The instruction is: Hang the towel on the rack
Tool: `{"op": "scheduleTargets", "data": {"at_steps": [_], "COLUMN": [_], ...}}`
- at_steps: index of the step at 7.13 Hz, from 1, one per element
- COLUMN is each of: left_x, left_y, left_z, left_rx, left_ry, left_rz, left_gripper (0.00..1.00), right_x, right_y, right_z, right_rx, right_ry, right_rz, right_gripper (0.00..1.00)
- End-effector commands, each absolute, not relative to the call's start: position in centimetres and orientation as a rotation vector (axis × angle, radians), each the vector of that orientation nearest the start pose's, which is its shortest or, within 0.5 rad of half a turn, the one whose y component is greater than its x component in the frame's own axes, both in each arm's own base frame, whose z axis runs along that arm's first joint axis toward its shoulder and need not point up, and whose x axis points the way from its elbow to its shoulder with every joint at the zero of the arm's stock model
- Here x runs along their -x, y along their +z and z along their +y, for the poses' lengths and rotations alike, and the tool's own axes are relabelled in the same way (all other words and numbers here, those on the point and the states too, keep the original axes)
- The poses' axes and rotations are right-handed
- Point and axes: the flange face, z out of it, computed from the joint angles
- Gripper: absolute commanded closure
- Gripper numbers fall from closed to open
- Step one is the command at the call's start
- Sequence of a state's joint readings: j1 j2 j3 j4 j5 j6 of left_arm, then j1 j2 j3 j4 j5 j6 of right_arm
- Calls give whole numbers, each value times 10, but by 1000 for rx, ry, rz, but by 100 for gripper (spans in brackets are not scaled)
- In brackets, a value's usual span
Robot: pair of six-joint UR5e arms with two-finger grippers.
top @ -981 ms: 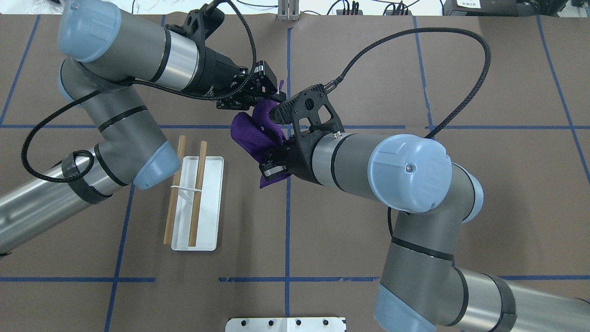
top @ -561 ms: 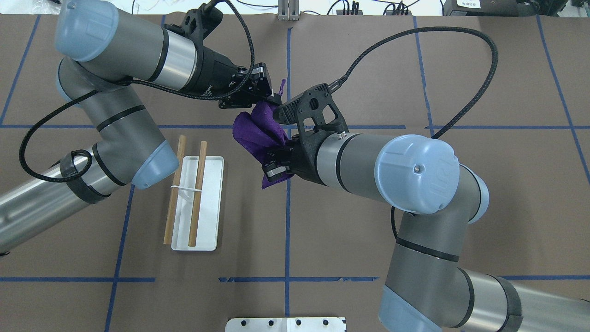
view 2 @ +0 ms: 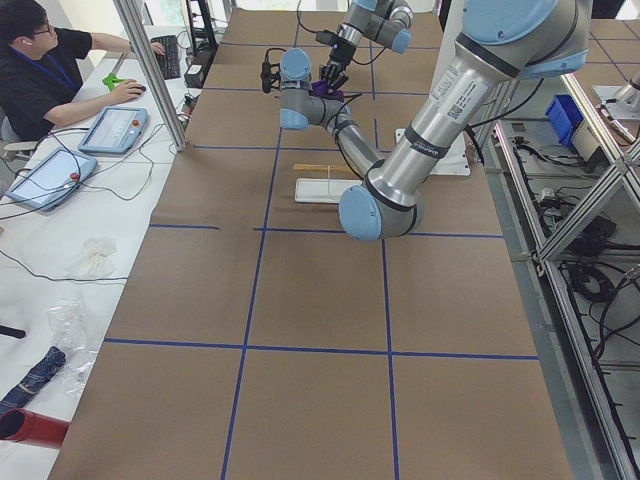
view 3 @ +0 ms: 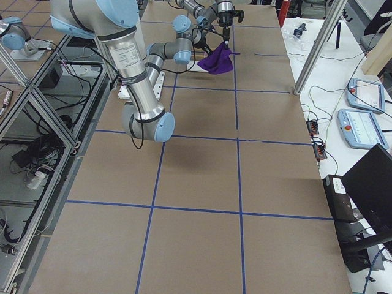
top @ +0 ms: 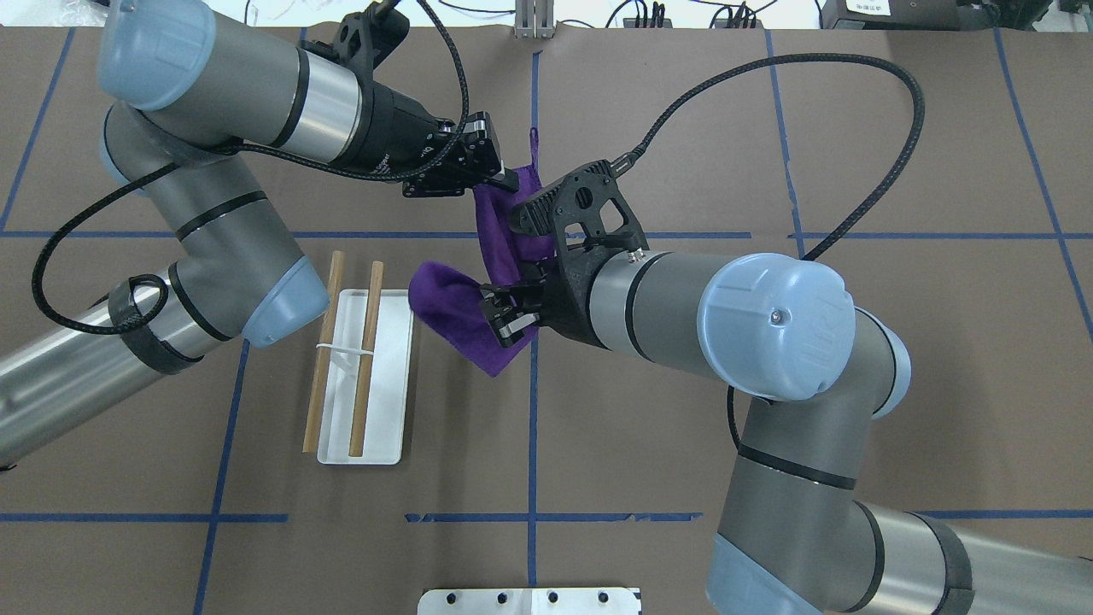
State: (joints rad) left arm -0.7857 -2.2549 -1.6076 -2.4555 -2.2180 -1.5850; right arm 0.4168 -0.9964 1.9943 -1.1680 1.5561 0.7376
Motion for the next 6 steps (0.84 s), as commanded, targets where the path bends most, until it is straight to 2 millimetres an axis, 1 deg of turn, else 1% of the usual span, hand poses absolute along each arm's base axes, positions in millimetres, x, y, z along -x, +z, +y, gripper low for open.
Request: {"op": "scheduleTargets", "data": {"at_steps": [1, 2, 3, 4, 5, 6], "left_x": [-392, -379, -361, -342, -319, -308], "left_y": [130, 128, 121, 125, 122, 114], "left_z": [-509, -514, -505, -487, -479, -475], "left_rx": [-125, -123, -132, -151, -192, -255], "left_ry": [-111, -106, -86, -84, -144, -275], "left_rz": [1594, 1597, 1616, 1632, 1656, 1689], "left_gripper": [100, 100, 100, 100, 100, 100], "right_x": [439, 416, 393, 357, 321, 274], "right_y": [105, 101, 103, 112, 121, 141], "right_z": [-336, -326, -323, -347, -379, -413], "right_rx": [-781, -733, -658, -575, -511, -417], "right_ry": [-356, -373, -386, -351, -299, -214], "right_rz": [-1074, -1026, -963, -899, -868, -824], "right_gripper": [0, 0, 0, 0, 0, 0]}}
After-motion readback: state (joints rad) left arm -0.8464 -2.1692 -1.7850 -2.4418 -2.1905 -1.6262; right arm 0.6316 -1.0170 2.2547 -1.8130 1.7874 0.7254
